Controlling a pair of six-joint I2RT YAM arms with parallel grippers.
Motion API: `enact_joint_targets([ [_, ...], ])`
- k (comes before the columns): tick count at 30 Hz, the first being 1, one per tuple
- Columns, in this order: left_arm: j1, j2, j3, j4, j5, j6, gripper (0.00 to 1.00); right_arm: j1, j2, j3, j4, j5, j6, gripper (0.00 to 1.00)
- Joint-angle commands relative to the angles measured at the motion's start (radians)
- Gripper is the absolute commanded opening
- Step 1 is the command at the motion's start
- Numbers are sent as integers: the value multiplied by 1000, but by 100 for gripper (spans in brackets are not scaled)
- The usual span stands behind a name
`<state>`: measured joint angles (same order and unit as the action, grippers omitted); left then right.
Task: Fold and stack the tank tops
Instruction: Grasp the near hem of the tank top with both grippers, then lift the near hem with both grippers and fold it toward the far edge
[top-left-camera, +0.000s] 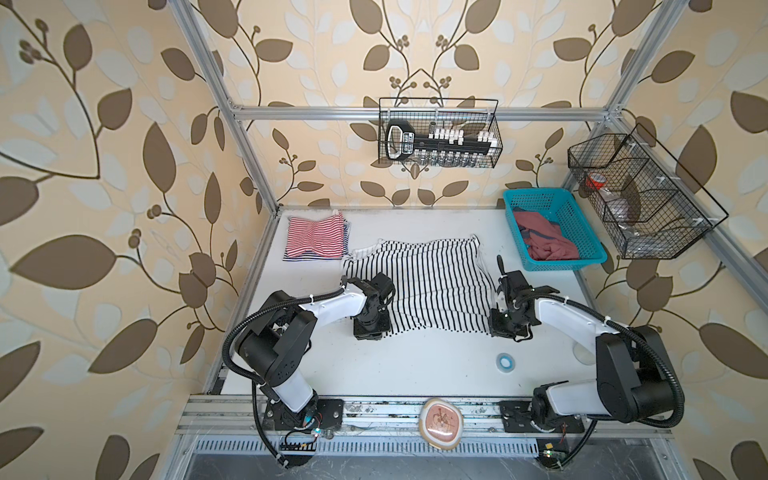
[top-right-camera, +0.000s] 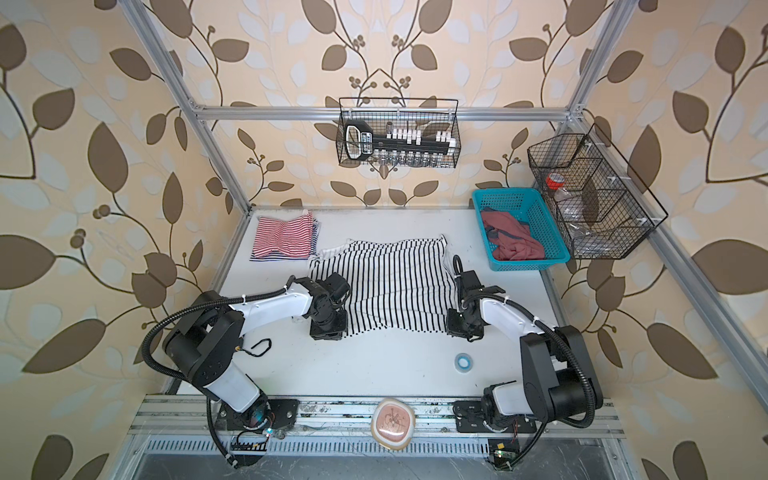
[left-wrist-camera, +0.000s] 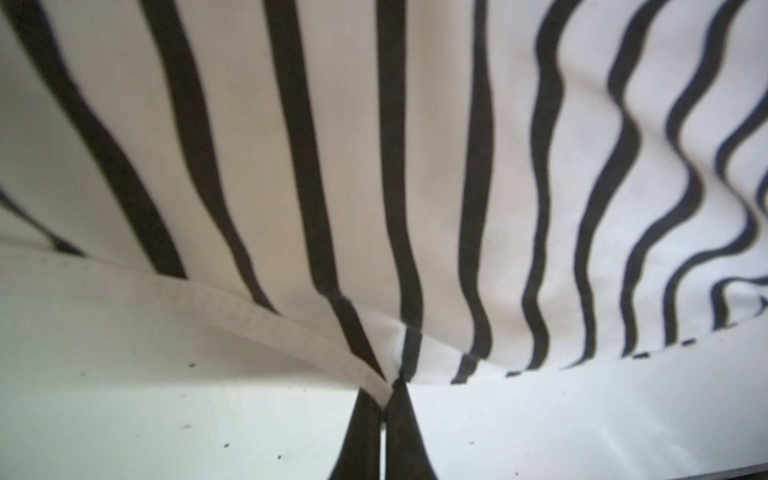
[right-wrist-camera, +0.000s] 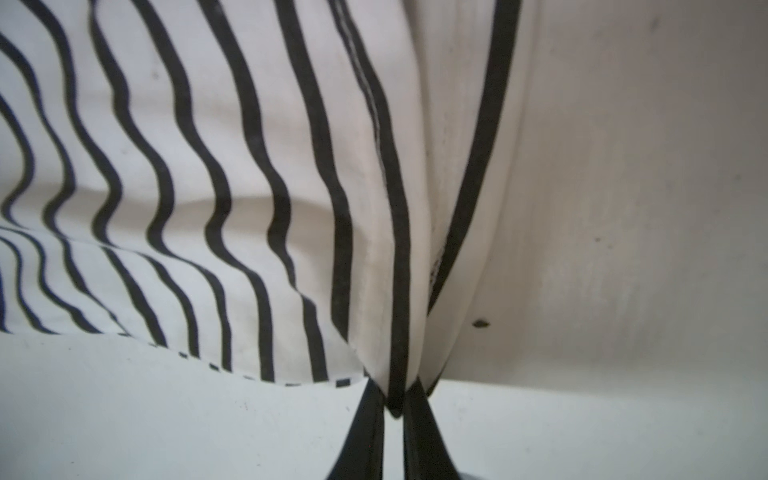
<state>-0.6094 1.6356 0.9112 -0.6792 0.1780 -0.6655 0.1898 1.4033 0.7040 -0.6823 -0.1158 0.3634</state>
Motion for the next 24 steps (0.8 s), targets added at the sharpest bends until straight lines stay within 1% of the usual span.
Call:
enact_joint_targets([
  [1, -9, -19, 3, -63, -21, 24, 0, 8, -17, -8, -21, 9, 3, 0],
  [5, -7, -71, 29, -129, -41, 67, 0, 8, -78, -2, -49, 7, 15, 0],
  [13, -8, -179, 79, -237, -21, 146, 0, 8, -225, 17, -138, 30, 49, 0],
  [17, -8, -189, 77, -266, -5, 177, 0, 9, -260, 33, -182, 33, 54, 0],
  [18, -8, -218, 75, -276, -4, 183, 0, 8, -272, 39, -198, 38, 55, 0],
  [24, -7, -267, 58, -325, -20, 199, 0, 9, -334, 72, -268, 80, 57, 0],
])
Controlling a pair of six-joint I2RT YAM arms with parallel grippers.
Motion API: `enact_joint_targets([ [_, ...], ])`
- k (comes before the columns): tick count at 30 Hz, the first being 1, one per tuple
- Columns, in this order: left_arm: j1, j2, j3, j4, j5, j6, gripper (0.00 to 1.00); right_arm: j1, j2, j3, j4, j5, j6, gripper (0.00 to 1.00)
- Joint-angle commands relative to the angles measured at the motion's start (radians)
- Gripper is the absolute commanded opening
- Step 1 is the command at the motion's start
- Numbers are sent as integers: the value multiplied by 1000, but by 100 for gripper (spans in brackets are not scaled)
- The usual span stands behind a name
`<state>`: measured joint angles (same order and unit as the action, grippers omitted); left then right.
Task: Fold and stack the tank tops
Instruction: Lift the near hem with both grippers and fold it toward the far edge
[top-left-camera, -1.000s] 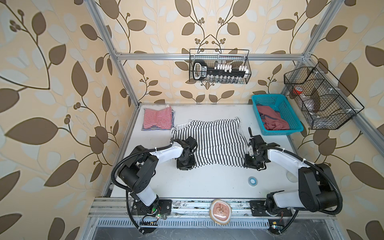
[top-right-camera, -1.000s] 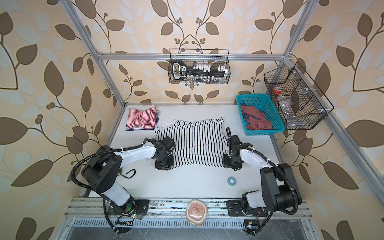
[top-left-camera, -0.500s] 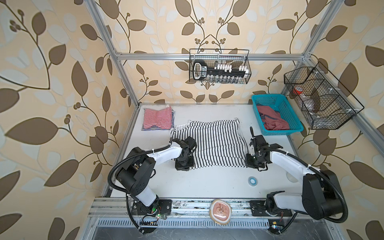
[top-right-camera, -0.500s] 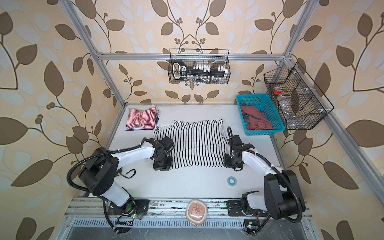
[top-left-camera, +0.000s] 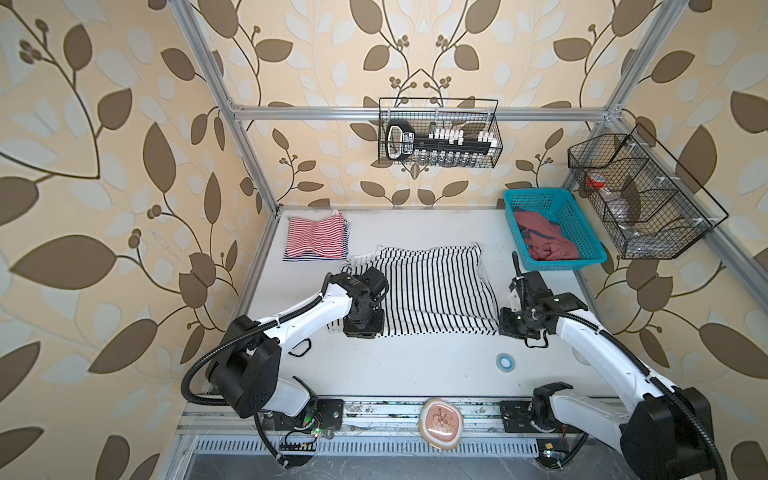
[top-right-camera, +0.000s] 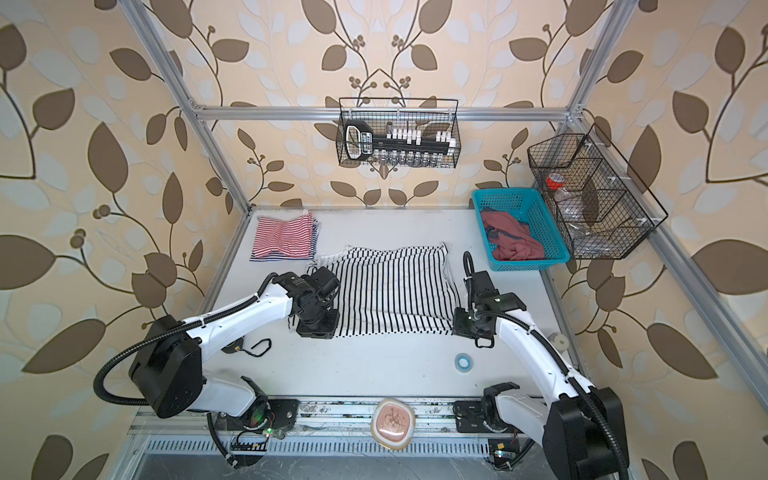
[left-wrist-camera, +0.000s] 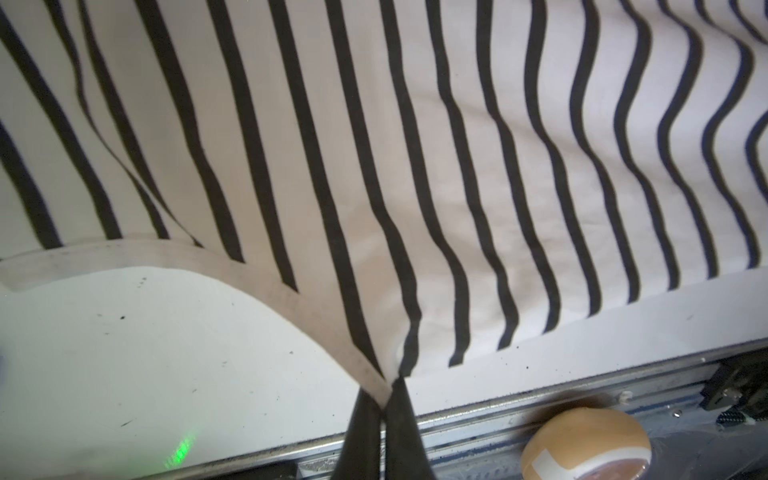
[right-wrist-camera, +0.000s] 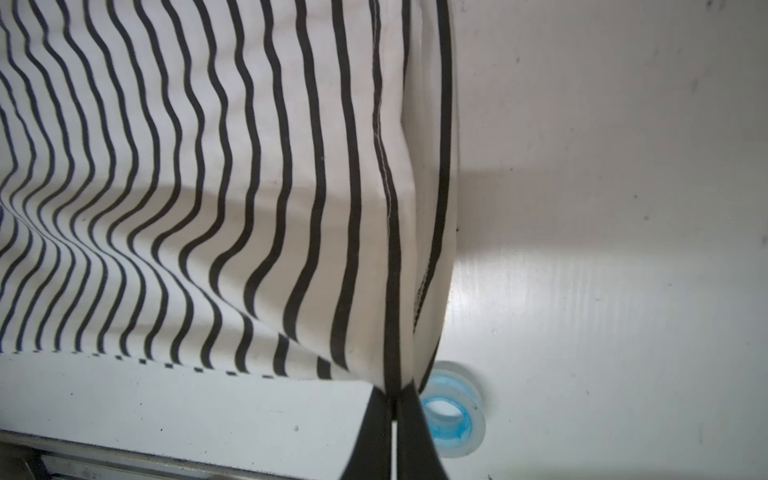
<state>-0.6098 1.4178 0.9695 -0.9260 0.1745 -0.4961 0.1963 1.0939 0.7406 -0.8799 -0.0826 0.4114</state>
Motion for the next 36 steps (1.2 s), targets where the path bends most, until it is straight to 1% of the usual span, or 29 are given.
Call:
enact_joint_targets([
  [1, -7, -54, -2, -78, -14, 33, 0, 1, -27, 35, -70, 45, 6, 0],
  [4, -7, -51, 12, -77, -4, 39, 0, 2, -8, 34, -70, 32, 2, 0],
  [9, -7, -14, 79, -93, -21, 71, 0, 1, 36, 48, -28, 4, -9, 0],
  [17, -5, 118, 191, -133, -76, 140, 0, -15, 146, 111, -2, -22, -51, 0],
  [19, 4, 174, 233, -140, -87, 164, 0, -27, 218, 151, 18, -47, -78, 0],
  [30, 94, 258, 281, -133, -71, 208, 0, -63, 392, 238, 40, -76, -135, 0],
  [36, 108, 321, 336, -144, -56, 240, 0, -71, 471, 293, 41, -81, -150, 0],
])
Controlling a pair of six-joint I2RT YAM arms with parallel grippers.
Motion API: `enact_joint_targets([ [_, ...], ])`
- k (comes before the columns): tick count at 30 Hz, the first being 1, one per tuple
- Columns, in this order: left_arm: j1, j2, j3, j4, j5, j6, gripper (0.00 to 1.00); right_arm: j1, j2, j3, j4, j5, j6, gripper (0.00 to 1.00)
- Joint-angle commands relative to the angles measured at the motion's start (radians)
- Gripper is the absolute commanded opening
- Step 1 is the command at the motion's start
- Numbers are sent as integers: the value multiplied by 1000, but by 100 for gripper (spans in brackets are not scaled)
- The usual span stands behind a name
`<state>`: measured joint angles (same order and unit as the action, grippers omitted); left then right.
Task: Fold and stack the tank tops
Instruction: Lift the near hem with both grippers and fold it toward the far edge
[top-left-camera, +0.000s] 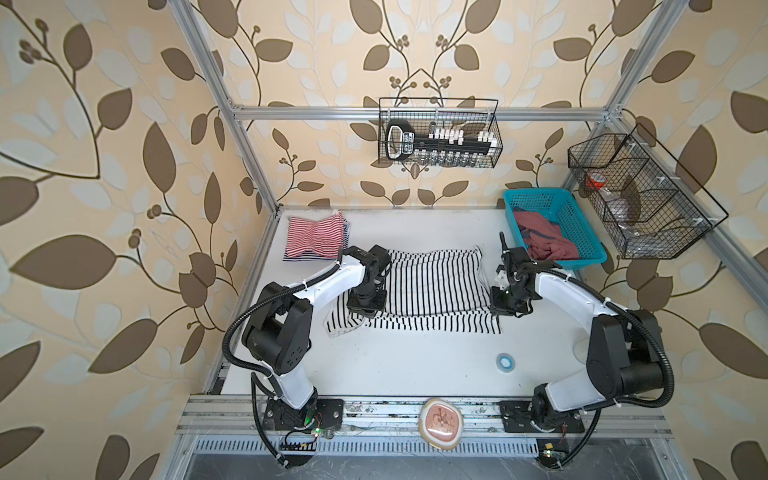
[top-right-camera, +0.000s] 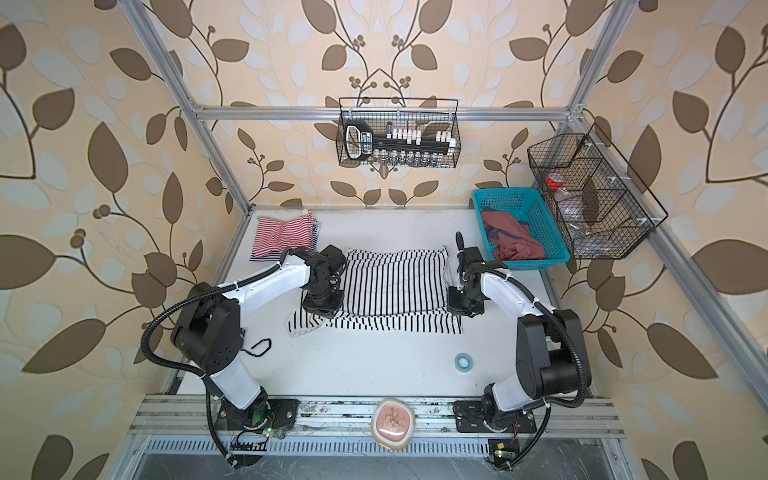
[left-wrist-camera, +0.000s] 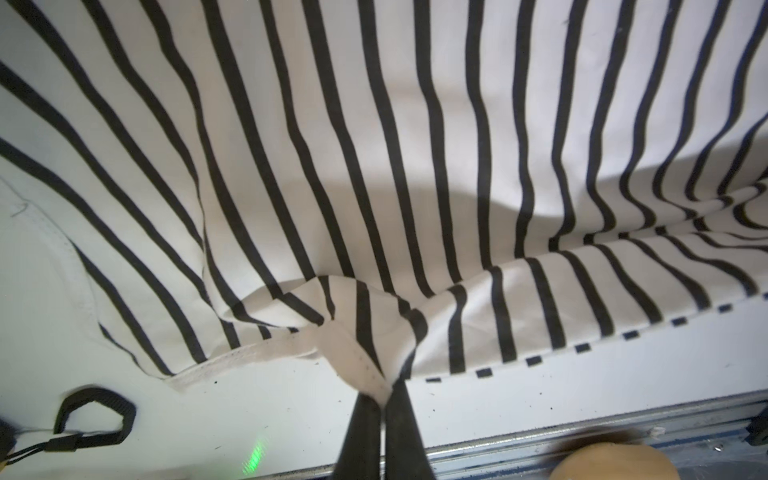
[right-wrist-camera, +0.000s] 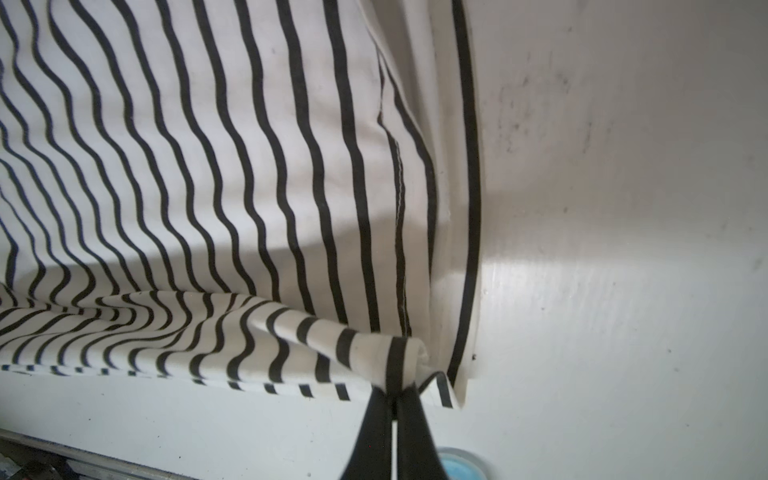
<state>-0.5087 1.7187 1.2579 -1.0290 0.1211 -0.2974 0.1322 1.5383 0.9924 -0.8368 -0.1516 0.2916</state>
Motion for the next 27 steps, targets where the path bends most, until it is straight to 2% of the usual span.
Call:
enact_joint_targets([
  [1, 8, 35, 60, -45, -3, 46, 0, -7, 40, 53, -5, -9, -32, 0],
  [21, 76, 219, 228, -78, 29, 116, 0, -39, 216, 179, -16, -1, -52, 0],
  [26, 84, 262, 264, -81, 35, 117, 0, -42, 259, 198, -4, 2, -54, 5],
  [27, 85, 268, 271, -83, 35, 117, 4, -43, 268, 202, -3, 3, -55, 7],
])
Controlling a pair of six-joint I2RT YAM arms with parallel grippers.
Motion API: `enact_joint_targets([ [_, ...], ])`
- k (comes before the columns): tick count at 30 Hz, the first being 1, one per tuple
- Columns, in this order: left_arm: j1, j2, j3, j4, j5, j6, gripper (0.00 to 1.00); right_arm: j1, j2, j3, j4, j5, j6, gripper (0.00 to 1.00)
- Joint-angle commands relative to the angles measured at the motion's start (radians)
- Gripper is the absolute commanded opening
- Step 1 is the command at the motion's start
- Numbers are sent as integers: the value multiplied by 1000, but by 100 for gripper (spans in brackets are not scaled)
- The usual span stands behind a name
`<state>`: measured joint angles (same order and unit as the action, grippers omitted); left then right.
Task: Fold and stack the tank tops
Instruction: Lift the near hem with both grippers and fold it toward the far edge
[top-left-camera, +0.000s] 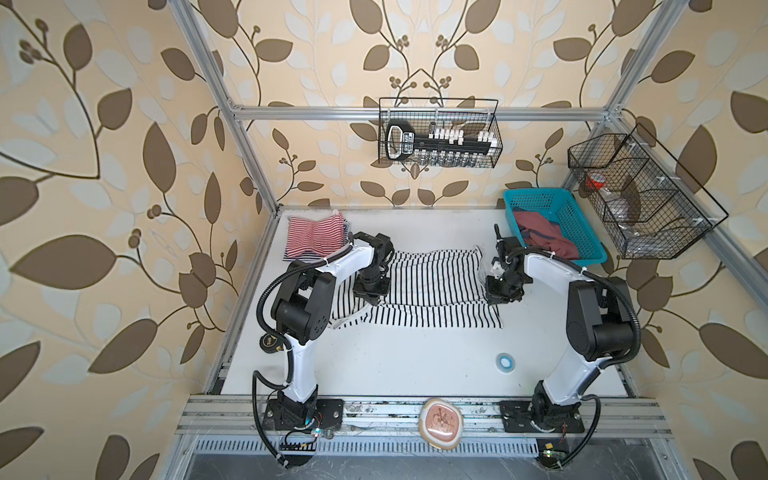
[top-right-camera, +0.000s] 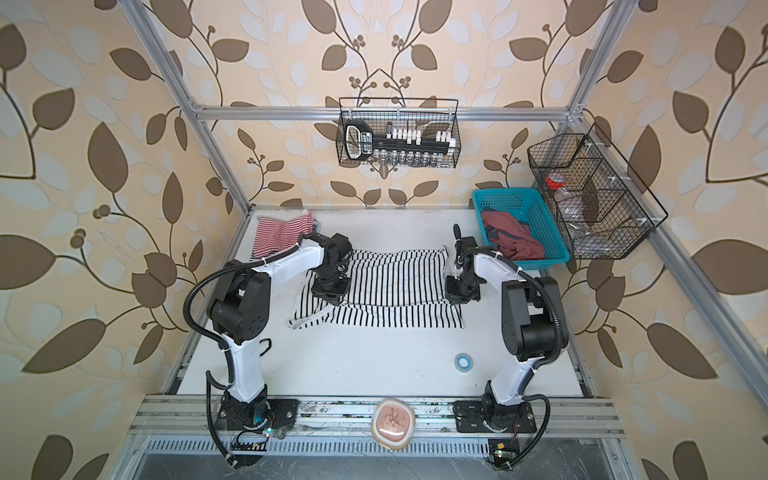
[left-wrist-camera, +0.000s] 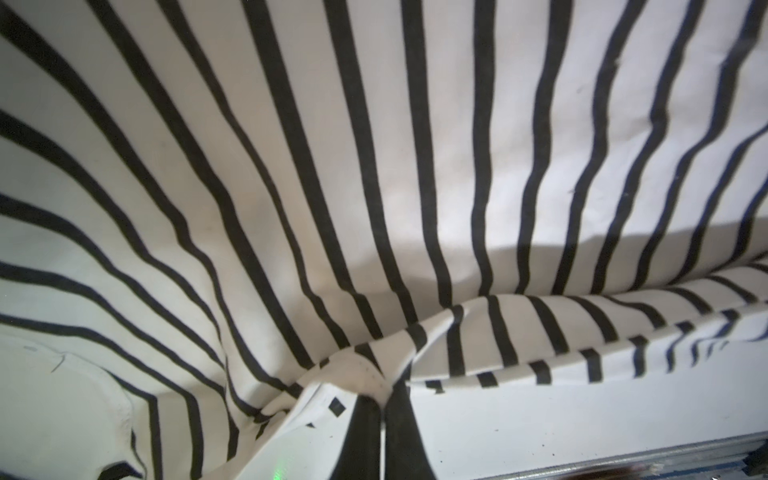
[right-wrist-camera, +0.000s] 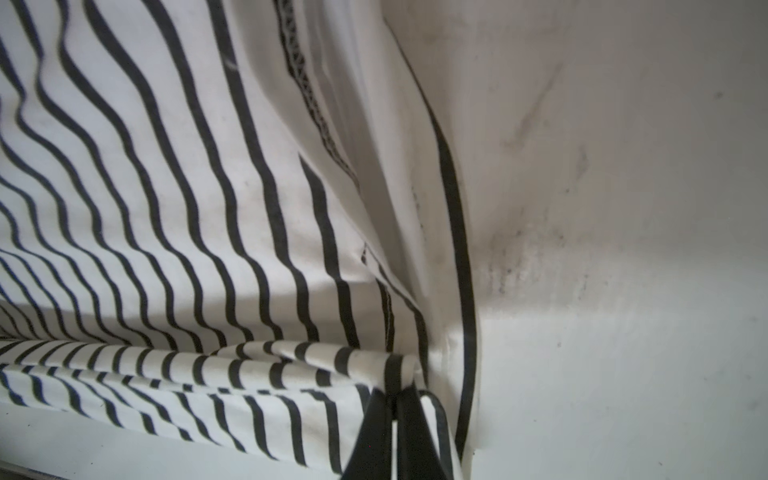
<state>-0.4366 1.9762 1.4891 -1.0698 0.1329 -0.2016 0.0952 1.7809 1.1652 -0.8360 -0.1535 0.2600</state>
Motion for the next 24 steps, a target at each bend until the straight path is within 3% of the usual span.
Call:
enact_joint_targets([
  [1, 13, 16, 46, -44, 19, 21, 9, -5, 31, 31, 0, 5, -23, 9],
  [4, 19, 21, 64, -46, 10, 17, 24, -8, 39, 31, 7, 8, -19, 16],
  [11, 33, 16, 160, -76, -4, 7, 30, -18, -46, 48, 3, 37, -3, 30],
  [15, 33, -24, 218, -105, -37, -38, 31, -17, -126, 46, -11, 70, 8, 36],
  [19, 33, -108, 182, -69, -31, -81, 32, -17, -185, 35, -22, 80, 15, 39],
  [21, 31, -138, 151, -39, 13, -98, 28, -6, -212, 23, -15, 68, 17, 38],
  [24, 23, -179, 40, 85, 140, -151, 17, 29, -248, -19, 36, 0, 32, 29],
])
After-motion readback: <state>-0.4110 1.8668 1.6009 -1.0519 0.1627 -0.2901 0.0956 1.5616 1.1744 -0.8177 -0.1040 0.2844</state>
